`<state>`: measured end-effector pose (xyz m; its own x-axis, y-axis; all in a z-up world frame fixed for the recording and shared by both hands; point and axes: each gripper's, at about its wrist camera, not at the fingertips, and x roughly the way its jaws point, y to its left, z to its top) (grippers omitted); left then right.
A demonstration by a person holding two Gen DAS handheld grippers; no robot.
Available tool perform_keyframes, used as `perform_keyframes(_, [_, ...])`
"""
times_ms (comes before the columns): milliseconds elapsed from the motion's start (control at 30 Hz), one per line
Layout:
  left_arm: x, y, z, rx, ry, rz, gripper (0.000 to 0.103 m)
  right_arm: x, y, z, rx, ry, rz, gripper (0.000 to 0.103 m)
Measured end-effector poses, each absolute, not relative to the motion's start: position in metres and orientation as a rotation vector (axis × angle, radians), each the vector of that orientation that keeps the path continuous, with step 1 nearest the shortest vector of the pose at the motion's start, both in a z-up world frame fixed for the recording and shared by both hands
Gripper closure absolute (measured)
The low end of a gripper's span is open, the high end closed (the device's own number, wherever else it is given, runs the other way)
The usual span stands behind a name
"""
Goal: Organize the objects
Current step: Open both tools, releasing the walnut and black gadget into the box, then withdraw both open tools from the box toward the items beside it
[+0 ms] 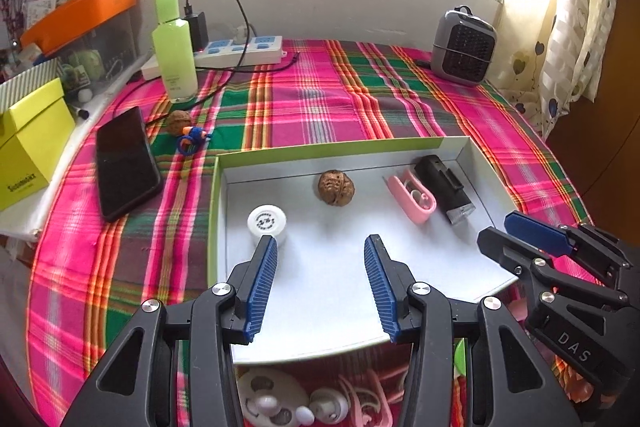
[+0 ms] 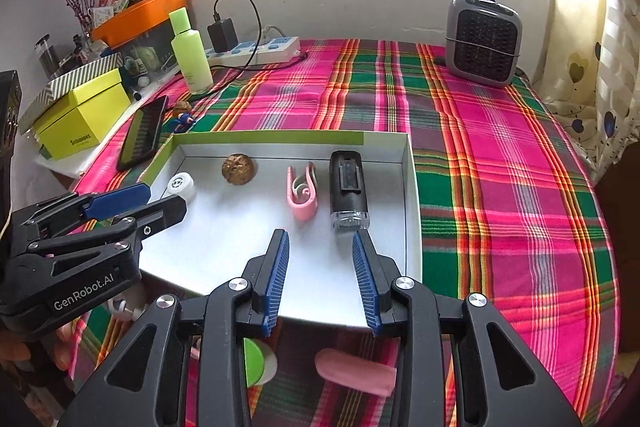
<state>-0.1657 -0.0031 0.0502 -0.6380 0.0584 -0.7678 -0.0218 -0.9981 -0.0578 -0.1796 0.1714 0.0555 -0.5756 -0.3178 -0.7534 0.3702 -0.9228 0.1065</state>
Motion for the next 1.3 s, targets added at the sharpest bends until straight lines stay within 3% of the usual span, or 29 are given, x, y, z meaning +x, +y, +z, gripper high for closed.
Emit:
perform_keyframes(233, [-0.143,-0.005,0.056,-1.274,-0.034,2.856,0.059,-0.161,0.173,0.059,1.147,0.091,-2.503,0.069])
perform_keyframes(633, [-0.112,-0.02,0.05,-1.264,-0.128,2.84,0.059,-0.129,0.181,0.054,1.12,0.1,-2.522,0.068])
perform_keyframes(767, [-0.1,-0.027,0.046,-1.263,-0.163,2.833,0.059,-0.119,0.187,0.053,1.115,0.082,-2.523,0.058])
perform_keyframes(1300, [-0.075,-0.039,0.031,-1.238,-0.239,2.764,0.054,-0.103,0.209,0.035,1.153,0.032,-2.544,0.058])
